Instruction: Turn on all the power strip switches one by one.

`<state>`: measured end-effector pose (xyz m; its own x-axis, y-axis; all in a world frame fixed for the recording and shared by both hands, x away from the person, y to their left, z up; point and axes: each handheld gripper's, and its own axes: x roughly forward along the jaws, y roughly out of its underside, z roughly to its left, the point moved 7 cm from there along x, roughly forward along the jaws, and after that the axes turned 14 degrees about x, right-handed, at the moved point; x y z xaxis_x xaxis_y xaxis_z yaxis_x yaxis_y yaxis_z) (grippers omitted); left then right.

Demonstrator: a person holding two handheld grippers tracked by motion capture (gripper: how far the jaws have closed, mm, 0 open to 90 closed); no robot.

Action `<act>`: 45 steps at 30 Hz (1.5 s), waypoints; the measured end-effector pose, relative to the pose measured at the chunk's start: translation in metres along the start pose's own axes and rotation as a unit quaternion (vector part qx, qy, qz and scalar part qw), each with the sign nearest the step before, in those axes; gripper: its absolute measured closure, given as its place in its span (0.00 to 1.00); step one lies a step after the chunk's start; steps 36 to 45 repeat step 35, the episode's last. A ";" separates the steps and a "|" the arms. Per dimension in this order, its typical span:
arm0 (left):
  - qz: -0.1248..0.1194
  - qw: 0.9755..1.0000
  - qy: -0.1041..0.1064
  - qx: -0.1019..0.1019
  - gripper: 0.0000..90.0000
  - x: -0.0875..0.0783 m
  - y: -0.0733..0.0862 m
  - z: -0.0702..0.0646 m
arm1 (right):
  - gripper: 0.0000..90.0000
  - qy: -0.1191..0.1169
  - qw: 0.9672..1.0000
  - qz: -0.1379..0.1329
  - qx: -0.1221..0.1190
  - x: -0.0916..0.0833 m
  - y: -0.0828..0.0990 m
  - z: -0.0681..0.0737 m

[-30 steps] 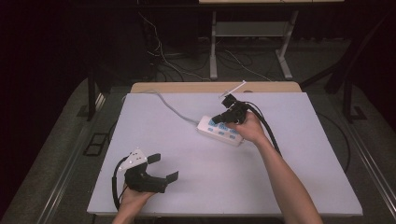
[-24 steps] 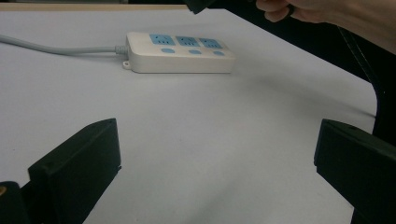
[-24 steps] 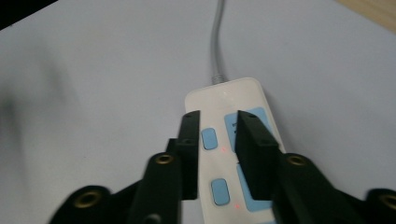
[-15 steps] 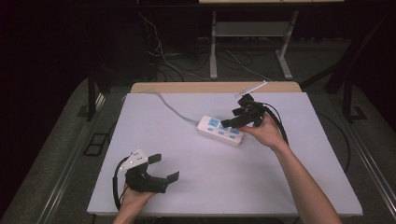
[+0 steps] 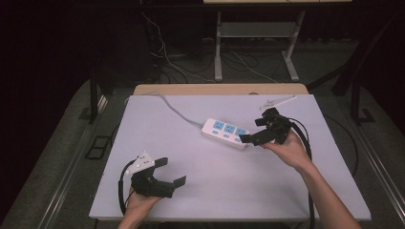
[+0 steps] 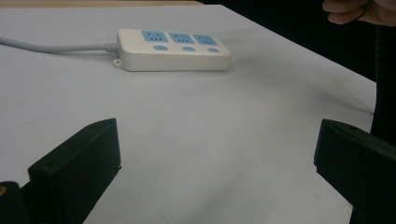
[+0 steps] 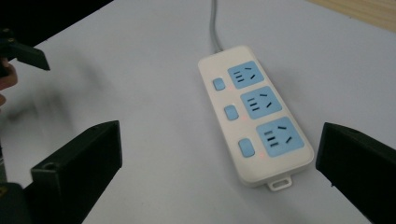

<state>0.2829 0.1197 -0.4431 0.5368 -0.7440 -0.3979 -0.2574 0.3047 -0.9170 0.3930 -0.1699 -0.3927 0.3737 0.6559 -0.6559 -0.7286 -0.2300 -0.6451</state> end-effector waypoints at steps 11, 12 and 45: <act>0.000 1.000 -0.002 0.000 0.00 0.000 0.000 0.000 | 0.01 0.004 1.000 -0.024 0.018 -0.021 0.045 -0.007; 0.000 1.000 -0.002 0.000 0.00 0.000 0.000 0.000 | 0.01 0.004 0.999 -0.027 0.021 -0.023 0.050 -0.008; 0.004 1.000 -0.003 0.003 0.00 0.001 0.000 -0.001 | 0.01 0.019 0.995 -0.069 0.069 -0.050 0.138 -0.023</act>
